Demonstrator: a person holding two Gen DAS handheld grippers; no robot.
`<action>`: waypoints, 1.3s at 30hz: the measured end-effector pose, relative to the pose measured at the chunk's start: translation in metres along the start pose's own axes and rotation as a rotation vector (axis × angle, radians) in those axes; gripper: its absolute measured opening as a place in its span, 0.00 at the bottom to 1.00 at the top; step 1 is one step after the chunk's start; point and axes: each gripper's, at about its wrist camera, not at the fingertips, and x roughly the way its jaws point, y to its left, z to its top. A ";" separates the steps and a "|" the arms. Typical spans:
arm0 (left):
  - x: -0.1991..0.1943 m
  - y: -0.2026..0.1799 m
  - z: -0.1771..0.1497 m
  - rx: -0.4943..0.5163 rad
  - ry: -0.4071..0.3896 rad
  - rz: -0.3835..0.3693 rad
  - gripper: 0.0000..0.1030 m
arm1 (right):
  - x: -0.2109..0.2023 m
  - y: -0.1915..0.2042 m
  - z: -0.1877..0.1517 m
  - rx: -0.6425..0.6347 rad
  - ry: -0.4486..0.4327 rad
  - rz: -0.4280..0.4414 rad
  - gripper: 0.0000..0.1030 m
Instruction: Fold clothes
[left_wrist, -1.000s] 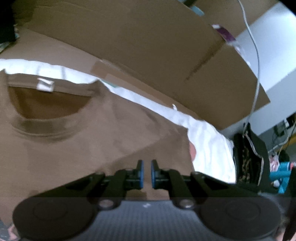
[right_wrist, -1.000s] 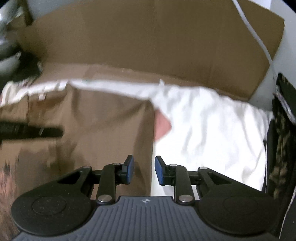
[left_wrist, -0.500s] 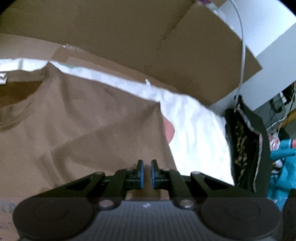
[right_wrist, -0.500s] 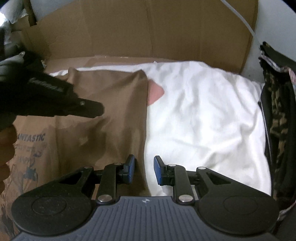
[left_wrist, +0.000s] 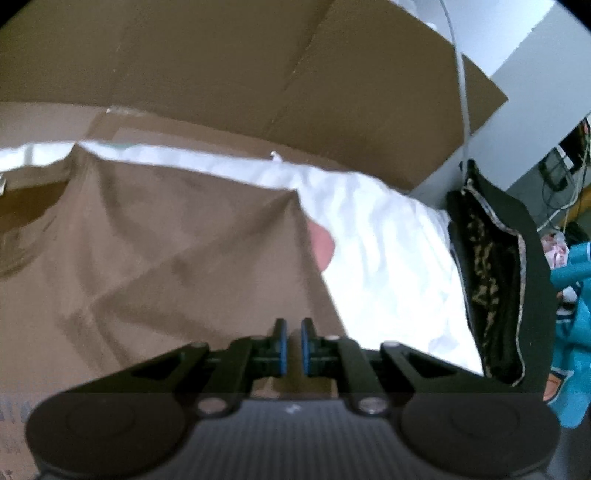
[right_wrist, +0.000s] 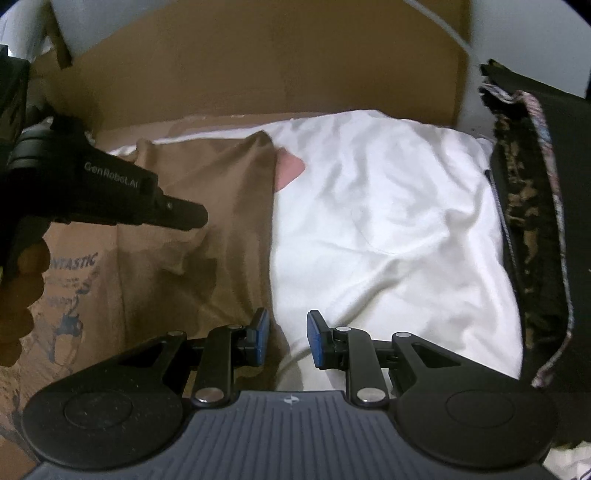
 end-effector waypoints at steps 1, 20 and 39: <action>0.001 -0.001 0.002 0.000 0.000 -0.001 0.07 | -0.001 -0.002 0.000 0.009 -0.008 0.002 0.28; 0.039 -0.014 0.015 0.036 0.020 0.095 0.04 | 0.008 0.005 0.000 0.047 -0.082 0.025 0.28; 0.026 -0.033 0.006 0.164 0.143 -0.078 0.07 | 0.014 0.010 0.019 0.099 -0.107 0.029 0.28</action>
